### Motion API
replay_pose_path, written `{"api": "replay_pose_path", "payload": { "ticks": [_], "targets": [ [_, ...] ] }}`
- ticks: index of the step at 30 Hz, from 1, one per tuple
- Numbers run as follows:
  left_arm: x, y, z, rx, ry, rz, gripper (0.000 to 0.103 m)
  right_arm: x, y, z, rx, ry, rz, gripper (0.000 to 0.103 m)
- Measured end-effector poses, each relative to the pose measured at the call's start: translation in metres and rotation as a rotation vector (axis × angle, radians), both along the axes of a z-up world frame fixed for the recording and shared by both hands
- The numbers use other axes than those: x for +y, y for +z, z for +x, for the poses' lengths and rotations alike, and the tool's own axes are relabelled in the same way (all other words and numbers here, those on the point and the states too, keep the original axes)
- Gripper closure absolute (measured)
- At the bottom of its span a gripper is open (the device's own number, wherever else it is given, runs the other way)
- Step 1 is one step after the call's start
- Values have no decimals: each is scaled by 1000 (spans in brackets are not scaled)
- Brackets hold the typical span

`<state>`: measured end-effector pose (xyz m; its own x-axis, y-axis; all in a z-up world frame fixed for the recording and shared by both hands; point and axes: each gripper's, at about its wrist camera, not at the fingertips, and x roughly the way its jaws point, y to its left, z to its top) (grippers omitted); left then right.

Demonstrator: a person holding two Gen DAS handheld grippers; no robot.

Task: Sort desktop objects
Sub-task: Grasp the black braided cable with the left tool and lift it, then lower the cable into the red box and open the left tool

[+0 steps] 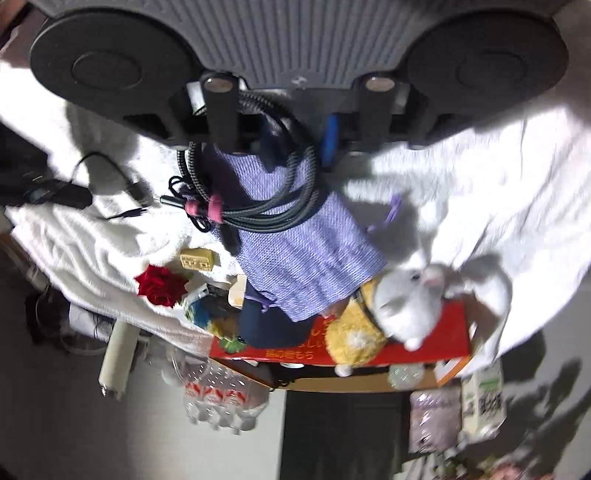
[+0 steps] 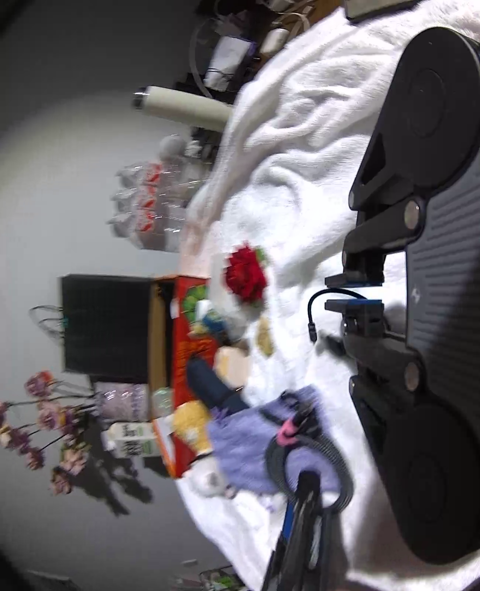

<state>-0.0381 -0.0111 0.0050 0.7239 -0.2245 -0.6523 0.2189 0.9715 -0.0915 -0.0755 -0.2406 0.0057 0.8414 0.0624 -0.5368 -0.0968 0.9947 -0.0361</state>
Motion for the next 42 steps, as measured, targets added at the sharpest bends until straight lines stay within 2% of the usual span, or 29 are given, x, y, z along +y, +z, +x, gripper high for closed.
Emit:
{"api": "replay_pose_path", "payload": {
  "ticks": [3,7,10,16,20,24,30,34,37,39,42],
  "targets": [
    [9,8,-14,-2,42,-22,83,-2,-11,10,32,-3,21,98],
    [16,12,-30,-8,71,-18,84,5,-14,11,13,-1,-15,99],
    [25,23,-42,-35,97,-32,85,7,-11,6,-1,5,-4,101],
    [36,66,-62,-175,104,-53,87,16,24,-17,-119,19,-43,101],
    [41,88,-56,-205,87,-72,87,21,47,-22,-174,54,-61,101],
    [47,116,-37,-244,54,-47,87,26,79,-21,-264,111,-115,101],
    [53,162,38,-267,33,-16,87,28,137,30,-355,223,-160,101],
    [52,174,126,-176,35,-34,86,41,170,99,-361,291,-172,101],
    [45,163,201,-90,38,-30,86,56,183,168,-320,303,-156,101],
    [38,148,243,-58,23,0,86,64,182,221,-267,294,-132,101],
    [26,118,302,-1,25,48,86,76,167,299,-156,282,-99,101]
  ]
}}
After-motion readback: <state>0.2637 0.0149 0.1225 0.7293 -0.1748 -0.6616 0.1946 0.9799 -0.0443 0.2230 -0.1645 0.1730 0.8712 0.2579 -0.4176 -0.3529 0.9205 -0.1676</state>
